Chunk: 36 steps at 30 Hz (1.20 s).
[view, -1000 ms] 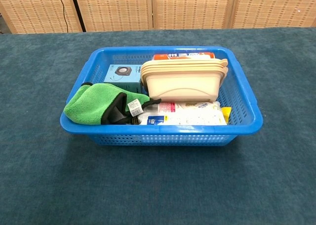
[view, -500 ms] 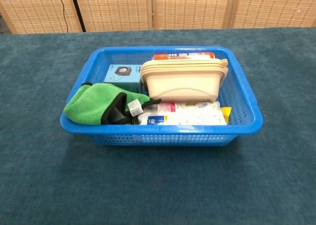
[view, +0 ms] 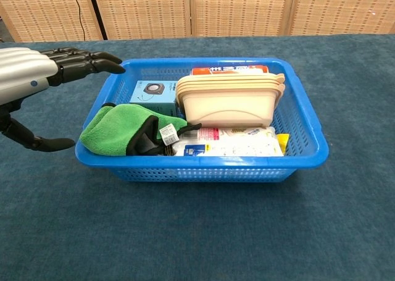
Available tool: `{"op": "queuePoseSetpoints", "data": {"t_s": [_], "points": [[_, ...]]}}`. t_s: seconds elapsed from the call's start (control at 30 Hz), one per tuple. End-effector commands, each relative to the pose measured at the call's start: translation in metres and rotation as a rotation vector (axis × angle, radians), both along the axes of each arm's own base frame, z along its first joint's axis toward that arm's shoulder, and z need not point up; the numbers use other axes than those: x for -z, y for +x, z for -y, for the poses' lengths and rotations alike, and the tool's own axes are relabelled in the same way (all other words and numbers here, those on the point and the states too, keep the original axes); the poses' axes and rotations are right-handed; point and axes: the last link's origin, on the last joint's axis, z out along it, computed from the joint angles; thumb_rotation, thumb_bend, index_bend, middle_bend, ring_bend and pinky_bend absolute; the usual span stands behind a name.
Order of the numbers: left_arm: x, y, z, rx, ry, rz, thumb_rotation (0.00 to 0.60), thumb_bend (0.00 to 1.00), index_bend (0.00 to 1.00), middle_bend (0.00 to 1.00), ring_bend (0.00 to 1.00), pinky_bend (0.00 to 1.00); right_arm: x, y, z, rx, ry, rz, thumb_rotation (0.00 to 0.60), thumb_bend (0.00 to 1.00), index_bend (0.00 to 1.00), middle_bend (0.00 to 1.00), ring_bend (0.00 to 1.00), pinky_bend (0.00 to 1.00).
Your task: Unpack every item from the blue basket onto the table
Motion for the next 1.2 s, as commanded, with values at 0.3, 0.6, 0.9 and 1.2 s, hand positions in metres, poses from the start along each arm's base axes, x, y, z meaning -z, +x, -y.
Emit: {"op": "queuePoseSetpoints", "data": {"t_s": [0.3,0.6,0.9,1.2], "points": [[0.012,0.005,0.001,0.004,-0.027,-0.07,0.6,0.24,0.0,0.0,0.0,0.0,-0.002,-0.001,0.001,0.011,0.001,0.007,0.6,0.0,0.0,0.0,0.0,0.0],[0.025,0.015,-0.009,-0.024,-0.035,-0.073,0.6,0.24,0.0,0.0,0.0,0.0,-0.001,-0.001,0.001,0.01,0.002,0.004,0.6,0.0,0.0,0.0,0.0,0.0],[0.031,0.021,-0.015,-0.03,-0.053,-0.078,0.6,0.32,0.31,0.21,0.26,0.48,0.0,-0.001,0.001,0.018,0.013,0.006,0.6,0.0,0.0,0.0,0.0,0.0],[0.031,0.032,-0.023,0.0,-0.007,-0.075,0.6,0.85,0.77,0.61,0.62,0.74,0.0,-0.001,0.001,0.02,0.023,0.011,0.6,0.0,0.0,0.0,0.0,0.0]]}}
